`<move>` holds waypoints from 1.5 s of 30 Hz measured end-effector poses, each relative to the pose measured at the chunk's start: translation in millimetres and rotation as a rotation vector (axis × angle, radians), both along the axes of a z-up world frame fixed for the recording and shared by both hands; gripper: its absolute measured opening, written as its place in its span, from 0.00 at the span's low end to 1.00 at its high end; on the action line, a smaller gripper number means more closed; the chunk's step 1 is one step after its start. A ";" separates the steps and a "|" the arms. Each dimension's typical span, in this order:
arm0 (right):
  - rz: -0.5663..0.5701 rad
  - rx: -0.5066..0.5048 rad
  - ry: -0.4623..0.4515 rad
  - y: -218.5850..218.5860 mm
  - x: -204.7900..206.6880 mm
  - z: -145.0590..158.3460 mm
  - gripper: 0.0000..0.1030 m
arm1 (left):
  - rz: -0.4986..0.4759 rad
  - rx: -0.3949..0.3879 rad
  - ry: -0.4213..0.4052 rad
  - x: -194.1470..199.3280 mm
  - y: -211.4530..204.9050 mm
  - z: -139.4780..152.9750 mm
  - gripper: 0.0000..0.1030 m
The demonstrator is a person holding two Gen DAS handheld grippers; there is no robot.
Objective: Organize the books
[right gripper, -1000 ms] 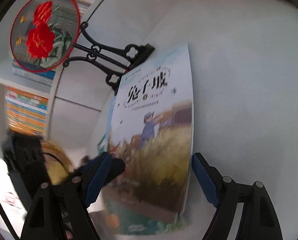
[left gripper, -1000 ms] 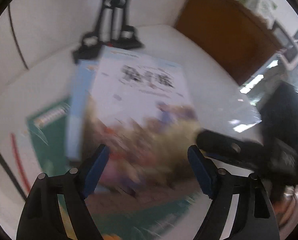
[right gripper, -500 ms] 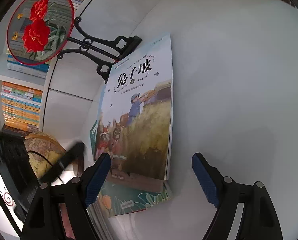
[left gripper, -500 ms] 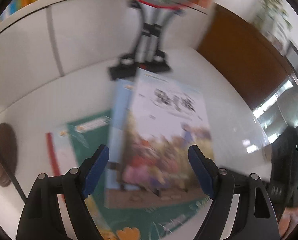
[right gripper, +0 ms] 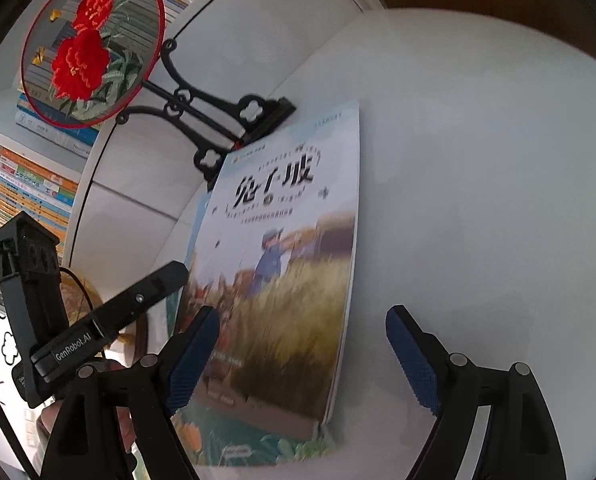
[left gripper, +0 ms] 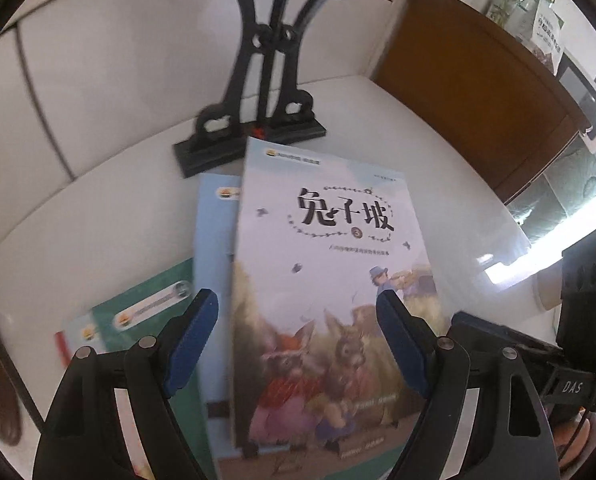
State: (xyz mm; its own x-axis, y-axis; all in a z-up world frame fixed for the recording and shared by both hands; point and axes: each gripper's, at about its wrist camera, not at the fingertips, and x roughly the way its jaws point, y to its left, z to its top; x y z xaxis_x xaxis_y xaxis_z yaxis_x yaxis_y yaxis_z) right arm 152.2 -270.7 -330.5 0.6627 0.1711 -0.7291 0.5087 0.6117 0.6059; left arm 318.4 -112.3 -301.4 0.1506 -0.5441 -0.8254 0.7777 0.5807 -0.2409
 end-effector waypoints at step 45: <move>0.504 0.060 0.007 63.8 -44.2 -11.3 0.54 | 0.418 -0.044 0.163 -118.0 141.7 -4.0 0.52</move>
